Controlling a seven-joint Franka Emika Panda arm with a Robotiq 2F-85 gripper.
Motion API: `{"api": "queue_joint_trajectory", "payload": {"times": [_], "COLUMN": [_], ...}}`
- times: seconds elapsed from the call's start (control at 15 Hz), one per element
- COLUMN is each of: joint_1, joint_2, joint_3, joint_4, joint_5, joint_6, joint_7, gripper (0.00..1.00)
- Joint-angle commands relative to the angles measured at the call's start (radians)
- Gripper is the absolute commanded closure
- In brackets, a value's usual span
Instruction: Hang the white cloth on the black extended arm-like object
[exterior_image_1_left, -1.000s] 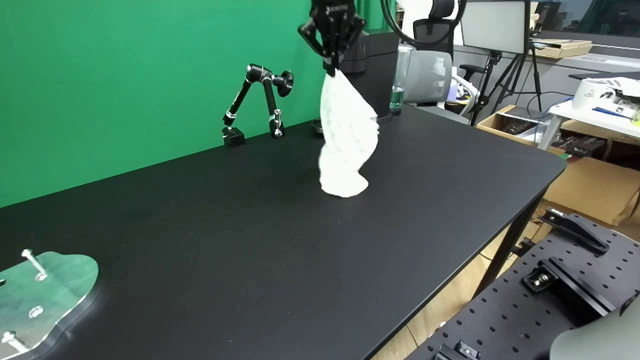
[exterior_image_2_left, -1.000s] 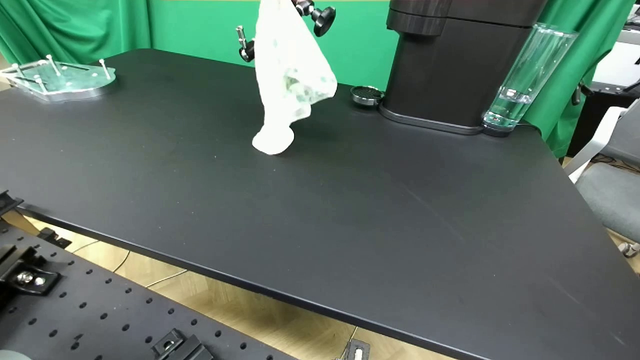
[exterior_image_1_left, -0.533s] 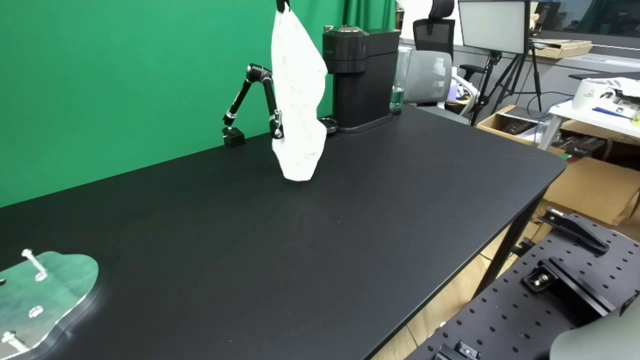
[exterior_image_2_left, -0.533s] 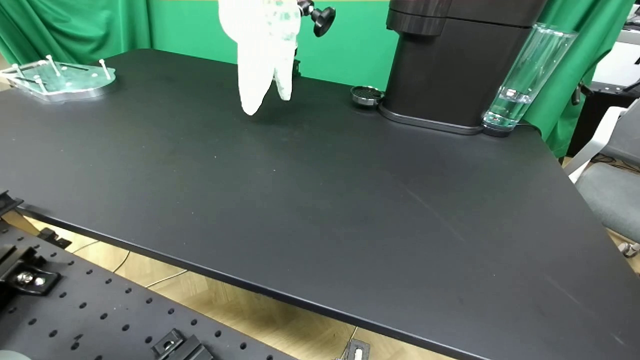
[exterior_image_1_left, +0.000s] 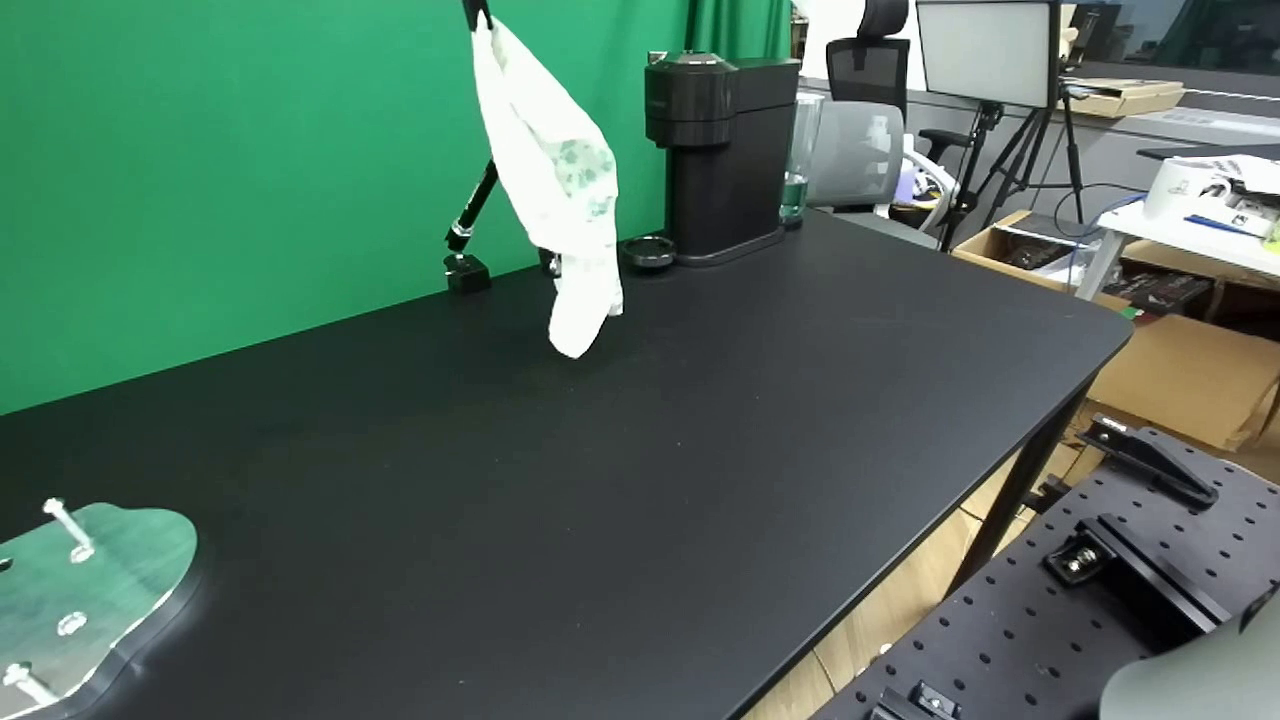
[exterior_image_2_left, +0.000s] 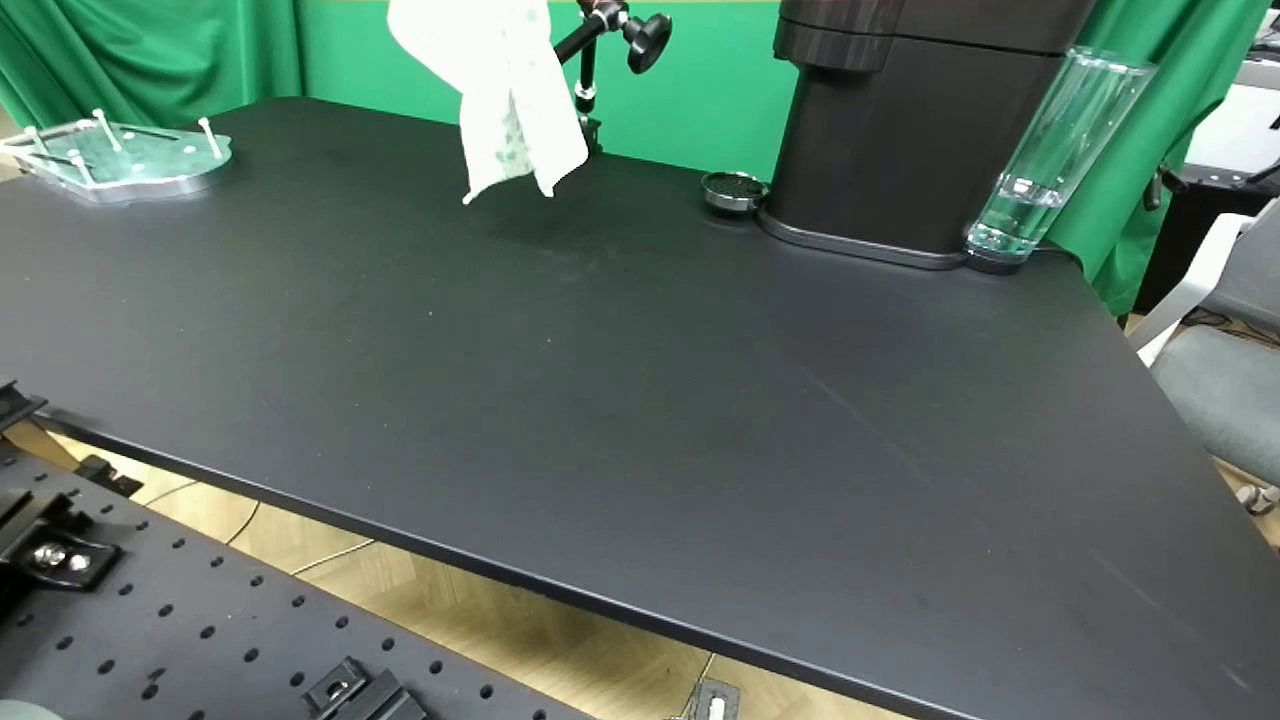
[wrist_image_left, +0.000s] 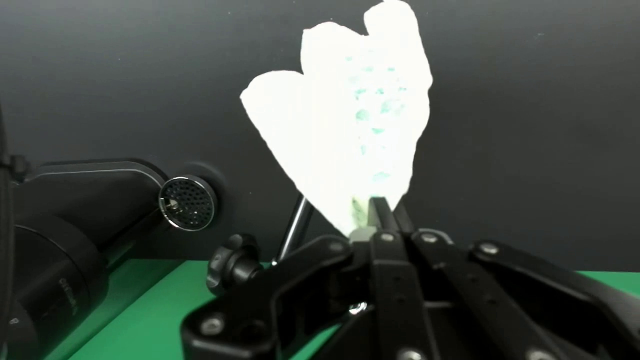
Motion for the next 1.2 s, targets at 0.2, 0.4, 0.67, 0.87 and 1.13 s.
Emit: {"api": "queue_joint_trajectory", "payload": {"times": [0.2, 0.4, 0.67, 0.87, 1.13], "joint_1": [0.03, 0.001, -0.048, -0.072, -0.081], "joint_2": [0.224, 0.304, 0.393, 0.438, 0.474], "joint_3": [-0.041, -0.076, -0.116, -0.128, -0.131], "joint_4": [0.18, 0.227, 0.312, 0.367, 0.421], "joint_5": [0.016, 0.029, 0.042, 0.063, 0.064], "joint_6": [-0.042, -0.042, -0.05, -0.048, -0.048], "joint_7": [0.005, -0.034, -0.084, -0.103, -0.136], "gripper": [1.0, 1.0, 1.0, 1.0, 1.0]}}
